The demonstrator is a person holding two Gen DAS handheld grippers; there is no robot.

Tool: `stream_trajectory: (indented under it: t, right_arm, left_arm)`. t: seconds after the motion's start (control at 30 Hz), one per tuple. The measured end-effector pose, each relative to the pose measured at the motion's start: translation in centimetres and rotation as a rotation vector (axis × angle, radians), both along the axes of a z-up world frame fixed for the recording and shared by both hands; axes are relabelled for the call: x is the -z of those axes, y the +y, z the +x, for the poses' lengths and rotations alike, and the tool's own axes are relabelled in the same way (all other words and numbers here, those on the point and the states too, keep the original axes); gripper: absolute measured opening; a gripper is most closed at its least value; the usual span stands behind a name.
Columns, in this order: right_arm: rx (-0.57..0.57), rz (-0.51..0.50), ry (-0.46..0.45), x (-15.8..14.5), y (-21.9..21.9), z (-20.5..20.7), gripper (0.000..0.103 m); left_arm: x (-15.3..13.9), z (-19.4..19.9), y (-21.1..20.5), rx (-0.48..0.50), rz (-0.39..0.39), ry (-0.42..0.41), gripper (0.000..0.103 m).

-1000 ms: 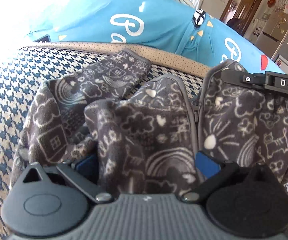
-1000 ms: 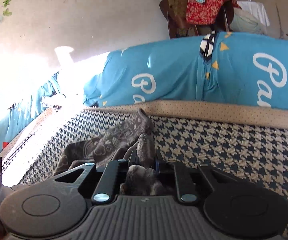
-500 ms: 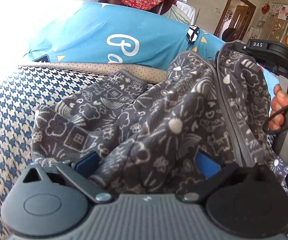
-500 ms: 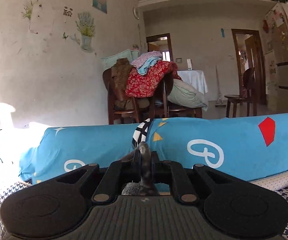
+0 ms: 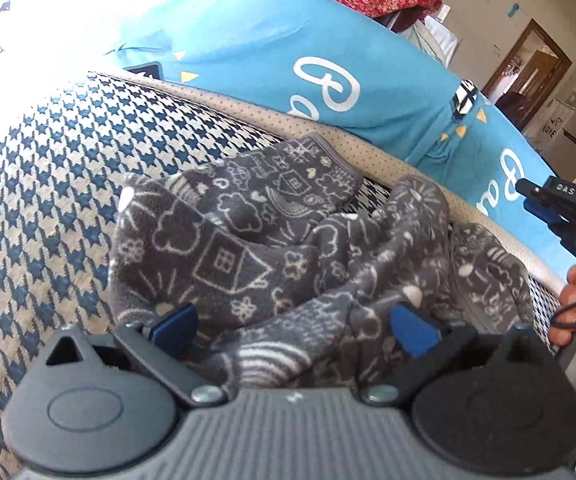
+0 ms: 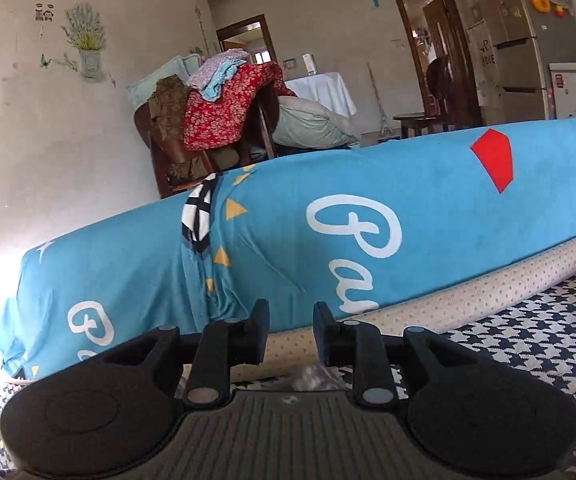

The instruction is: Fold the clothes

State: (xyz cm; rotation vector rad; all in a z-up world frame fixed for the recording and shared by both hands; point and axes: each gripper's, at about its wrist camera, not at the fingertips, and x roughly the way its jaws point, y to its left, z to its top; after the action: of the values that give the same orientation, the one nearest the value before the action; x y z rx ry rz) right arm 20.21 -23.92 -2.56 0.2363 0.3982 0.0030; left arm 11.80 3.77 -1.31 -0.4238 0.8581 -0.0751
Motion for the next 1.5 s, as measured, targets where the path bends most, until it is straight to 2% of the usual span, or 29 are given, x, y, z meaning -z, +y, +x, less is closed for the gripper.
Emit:
stream_trajectory:
  t: [0.1, 0.17, 0.27, 0.33, 0.43, 0.6, 0.7, 0.8, 0.97, 1.0, 1.07, 1.1, 1.13, 1.17, 1.23, 1.33, 1.43, 1.5]
  right_arm:
    - [-0.108, -0.003, -0.026, -1.0, 1.4, -0.8, 0.024]
    - [-0.22, 0.007, -0.019, -1.2, 3.2, -0.7, 0.025]
    - [-0.391, -0.007, 0.027, -0.5, 6.4, -0.8, 0.027]
    - [-0.49, -0.027, 0.075, 0.5, 8.5, -0.8, 0.032]
    - [-0.563, -0.105, 0.141, 2.5, 11.2, -1.1, 0.04]
    - [-0.643, -0.219, 0.223, 5.5, 13.8, -1.5, 0.045]
    - [-0.631, -0.301, 0.247, 6.6, 14.6, -1.4, 0.051]
    - [-0.635, -0.307, 0.297, 7.7, 14.9, -1.1, 0.052]
    - [-0.623, -0.278, 0.297, 7.9, 14.5, -1.0, 0.052]
    - [-0.618, -0.271, 0.294, 7.9, 14.5, -1.0, 0.05]
    - [-0.598, -0.288, 0.285, 7.9, 14.5, -1.0, 0.034]
    - [-0.593, -0.29, 0.282, 7.8, 14.5, -1.1, 0.031]
    - [-0.594, -0.285, 0.278, 7.8, 14.4, -1.1, 0.023]
    - [-0.595, -0.282, 0.273, 7.7, 14.4, -1.2, 0.021]
    - [-0.591, -0.288, 0.263, 7.6, 14.5, -1.3, 0.018]
    - [-0.579, -0.3, 0.233, 7.0, 14.8, -1.4, 0.015]
    - [-0.561, -0.319, 0.183, 6.1, 15.2, -1.6, 0.015]
    - [-0.539, -0.344, 0.133, 5.2, 15.6, -1.9, 0.014]
  left_arm:
    - [-0.1, 0.1, 1.4, -0.07, 0.014, -0.01, 0.103]
    - [0.0, 0.1, 2.5, -0.123, 0.03, -0.004, 0.103]
    - [0.3, 0.4, 4.4, -0.205, 0.046, 0.019, 0.103]
    - [0.7, 0.6, 5.6, -0.249, 0.045, 0.037, 0.103]
    - [1.4, 0.6, 7.0, -0.291, 0.022, 0.064, 0.103]
    - [2.8, 0.9, 8.4, -0.306, -0.04, 0.113, 0.103]
    - [3.5, 1.2, 8.3, -0.301, -0.042, 0.13, 0.103]
    - [3.6, 1.6, 7.7, -0.283, -0.019, 0.115, 0.103]
    - [3.8, 2.1, 6.7, -0.235, 0.007, 0.099, 0.103]
    - [3.8, 2.2, 6.4, -0.226, 0.012, 0.093, 0.103]
    - [3.8, 2.3, 6.0, -0.204, 0.019, 0.079, 0.103]
    - [3.8, 2.3, 5.8, -0.19, 0.023, 0.071, 0.102]
    - [3.8, 2.3, 5.5, -0.175, 0.028, 0.064, 0.098]
    - [3.7, 2.4, 5.2, -0.16, 0.036, 0.058, 0.095]
    - [3.6, 2.4, 4.7, -0.133, 0.057, 0.049, 0.074]
    - [3.5, 2.4, 4.6, -0.118, 0.055, 0.043, 0.053]
    - [3.3, 2.2, 4.7, -0.114, 0.058, 0.027, 0.042]
    - [2.6, 1.9, 4.7, -0.125, 0.094, -0.005, 0.037]
